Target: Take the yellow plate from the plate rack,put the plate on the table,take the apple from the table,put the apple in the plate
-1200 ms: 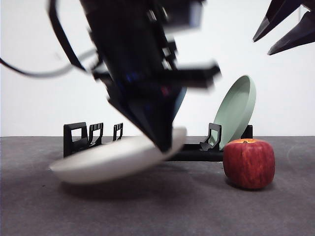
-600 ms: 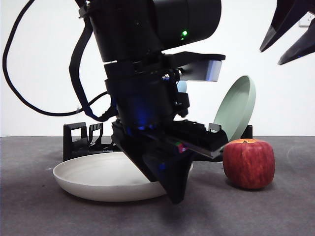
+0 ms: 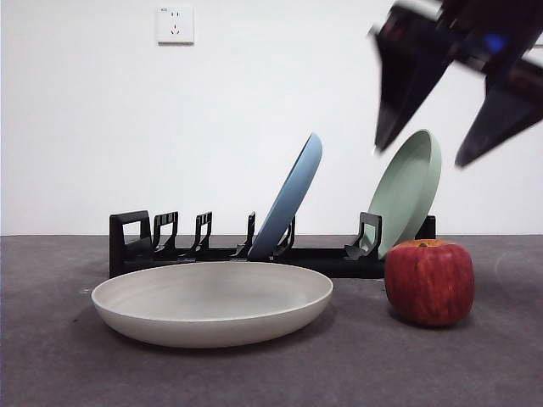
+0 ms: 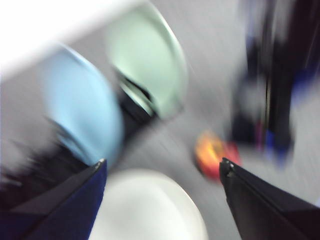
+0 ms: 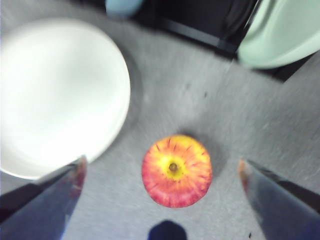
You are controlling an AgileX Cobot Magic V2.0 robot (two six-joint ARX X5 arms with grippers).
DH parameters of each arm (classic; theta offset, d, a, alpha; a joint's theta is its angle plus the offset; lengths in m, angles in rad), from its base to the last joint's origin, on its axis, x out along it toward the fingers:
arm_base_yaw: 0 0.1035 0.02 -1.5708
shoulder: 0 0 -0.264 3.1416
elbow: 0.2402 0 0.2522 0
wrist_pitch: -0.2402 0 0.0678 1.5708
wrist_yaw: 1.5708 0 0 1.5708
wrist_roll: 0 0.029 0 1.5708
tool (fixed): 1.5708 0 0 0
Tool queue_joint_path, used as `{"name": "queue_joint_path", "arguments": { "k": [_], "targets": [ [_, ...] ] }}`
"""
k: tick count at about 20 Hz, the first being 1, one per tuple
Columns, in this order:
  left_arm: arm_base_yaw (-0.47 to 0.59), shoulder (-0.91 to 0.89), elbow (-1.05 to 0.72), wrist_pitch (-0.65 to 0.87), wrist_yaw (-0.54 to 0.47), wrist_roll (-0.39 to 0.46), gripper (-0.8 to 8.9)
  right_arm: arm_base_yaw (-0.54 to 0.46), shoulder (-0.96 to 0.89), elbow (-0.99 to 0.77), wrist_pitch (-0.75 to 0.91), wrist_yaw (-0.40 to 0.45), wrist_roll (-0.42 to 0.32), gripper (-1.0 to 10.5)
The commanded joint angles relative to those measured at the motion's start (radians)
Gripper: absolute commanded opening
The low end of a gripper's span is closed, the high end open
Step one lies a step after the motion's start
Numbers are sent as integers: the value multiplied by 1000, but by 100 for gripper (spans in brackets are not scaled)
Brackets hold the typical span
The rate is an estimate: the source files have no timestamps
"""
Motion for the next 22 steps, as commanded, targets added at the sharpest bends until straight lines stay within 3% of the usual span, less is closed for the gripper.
{"name": "queue_joint_path", "arguments": {
  "k": [1,9,10,13,19,22],
  "targets": [
    [3,-127,-6,-4,-74,-10,377,28,95,3,-1,45,-7,516],
    [3,-388,-6,-88,-262,-6,377,27,386,3,50,71,-2,489],
    [3,-399,-6,-101,-273,-6,377,27,398,3,55,77,-1,409],
    [3,-412,-6,-141,-292,-7,377,28,401,3,67,121,9,-1],
    [3,-412,-6,-156,-295,-2,377,30,344,53,52,112,16,-12],
    [3,-414,-6,-167,-373,22,377,50,299,138,26,75,24,-12]
  ]
}}
